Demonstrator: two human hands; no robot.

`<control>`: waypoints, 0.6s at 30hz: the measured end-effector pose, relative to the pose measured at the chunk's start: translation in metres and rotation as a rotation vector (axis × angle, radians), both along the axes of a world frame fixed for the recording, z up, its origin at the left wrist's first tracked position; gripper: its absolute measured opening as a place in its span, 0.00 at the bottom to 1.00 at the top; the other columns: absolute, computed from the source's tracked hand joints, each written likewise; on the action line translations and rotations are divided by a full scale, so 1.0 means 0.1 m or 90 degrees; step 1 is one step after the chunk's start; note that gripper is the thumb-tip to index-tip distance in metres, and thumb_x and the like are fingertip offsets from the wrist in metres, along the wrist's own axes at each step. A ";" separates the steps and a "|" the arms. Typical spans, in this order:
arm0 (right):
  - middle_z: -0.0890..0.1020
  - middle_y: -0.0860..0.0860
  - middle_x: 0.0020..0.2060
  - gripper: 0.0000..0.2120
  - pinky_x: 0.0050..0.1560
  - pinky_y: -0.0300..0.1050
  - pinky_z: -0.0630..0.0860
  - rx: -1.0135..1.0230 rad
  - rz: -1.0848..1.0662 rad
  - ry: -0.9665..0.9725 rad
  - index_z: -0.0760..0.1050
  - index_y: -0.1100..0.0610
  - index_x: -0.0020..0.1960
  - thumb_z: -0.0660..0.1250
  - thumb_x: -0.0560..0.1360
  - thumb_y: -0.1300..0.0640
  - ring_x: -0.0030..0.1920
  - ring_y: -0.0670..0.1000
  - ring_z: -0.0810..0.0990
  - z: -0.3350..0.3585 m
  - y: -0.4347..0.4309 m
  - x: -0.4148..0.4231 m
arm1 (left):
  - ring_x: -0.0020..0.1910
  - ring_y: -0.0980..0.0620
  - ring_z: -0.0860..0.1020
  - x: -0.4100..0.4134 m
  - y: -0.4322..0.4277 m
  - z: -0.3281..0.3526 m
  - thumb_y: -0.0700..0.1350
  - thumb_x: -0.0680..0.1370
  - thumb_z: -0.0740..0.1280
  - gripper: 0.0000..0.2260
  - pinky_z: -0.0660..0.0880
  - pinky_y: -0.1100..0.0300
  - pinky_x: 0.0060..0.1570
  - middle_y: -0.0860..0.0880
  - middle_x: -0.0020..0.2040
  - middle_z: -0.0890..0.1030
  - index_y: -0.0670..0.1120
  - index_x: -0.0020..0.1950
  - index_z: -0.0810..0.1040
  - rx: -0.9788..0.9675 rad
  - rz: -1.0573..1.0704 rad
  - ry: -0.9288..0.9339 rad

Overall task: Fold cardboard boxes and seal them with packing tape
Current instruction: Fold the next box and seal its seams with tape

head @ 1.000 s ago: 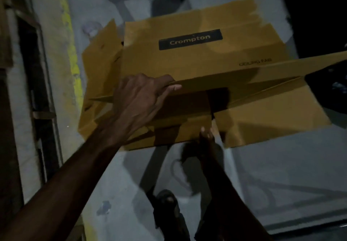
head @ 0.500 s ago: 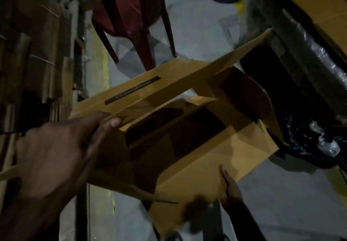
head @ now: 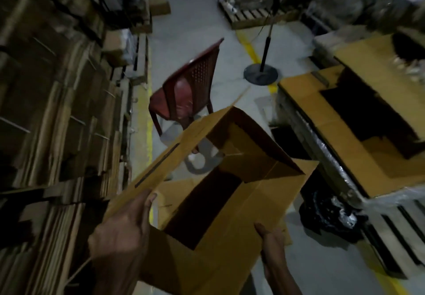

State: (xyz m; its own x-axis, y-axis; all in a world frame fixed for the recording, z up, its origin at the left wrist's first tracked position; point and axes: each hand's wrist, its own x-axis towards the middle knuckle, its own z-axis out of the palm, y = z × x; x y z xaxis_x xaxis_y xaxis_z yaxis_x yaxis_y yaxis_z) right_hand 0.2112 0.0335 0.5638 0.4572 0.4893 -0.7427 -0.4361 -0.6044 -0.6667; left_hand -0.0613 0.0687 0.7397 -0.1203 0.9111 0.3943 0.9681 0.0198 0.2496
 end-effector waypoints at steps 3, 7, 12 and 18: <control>0.84 0.55 0.58 0.16 0.61 0.64 0.79 0.033 -0.005 -0.165 0.77 0.54 0.68 0.69 0.82 0.51 0.55 0.62 0.82 0.81 -0.10 0.23 | 0.25 0.51 0.64 -0.26 -0.18 0.43 0.59 0.81 0.60 0.20 0.70 0.54 0.33 0.57 0.26 0.64 0.49 0.56 0.87 -0.074 0.097 -0.137; 0.84 0.52 0.58 0.17 0.58 0.64 0.80 0.163 0.054 -0.262 0.76 0.50 0.70 0.68 0.82 0.50 0.53 0.56 0.84 1.89 -0.30 0.53 | 0.38 0.45 0.73 -0.42 -0.36 0.88 0.65 0.81 0.55 0.26 0.74 0.46 0.47 0.47 0.35 0.77 0.50 0.59 0.85 -0.106 0.145 -0.207; 0.85 0.48 0.55 0.16 0.49 0.58 0.82 0.254 0.105 -0.350 0.75 0.47 0.70 0.67 0.83 0.50 0.50 0.54 0.85 2.91 -0.69 0.85 | 0.44 0.46 0.78 -0.29 -0.71 1.32 0.70 0.78 0.52 0.28 0.76 0.40 0.56 0.52 0.39 0.80 0.54 0.58 0.83 -0.109 0.076 -0.296; 0.82 0.48 0.54 0.17 0.54 0.52 0.76 0.271 0.004 -0.442 0.75 0.53 0.70 0.68 0.82 0.56 0.47 0.43 0.79 3.82 -1.36 1.53 | 0.45 0.41 0.80 -0.10 -0.91 1.93 0.71 0.81 0.55 0.26 0.77 0.43 0.52 0.47 0.44 0.83 0.54 0.57 0.83 -0.069 -0.008 -0.330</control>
State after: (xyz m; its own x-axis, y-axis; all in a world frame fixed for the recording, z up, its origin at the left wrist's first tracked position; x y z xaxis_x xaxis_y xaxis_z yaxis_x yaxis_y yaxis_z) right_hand 0.3642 -0.1020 0.9458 0.7416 0.6696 -0.0407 0.1636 -0.2394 -0.9571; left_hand -0.0712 -0.0224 0.9330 -0.2635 0.9458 0.1900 0.7185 0.0610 0.6929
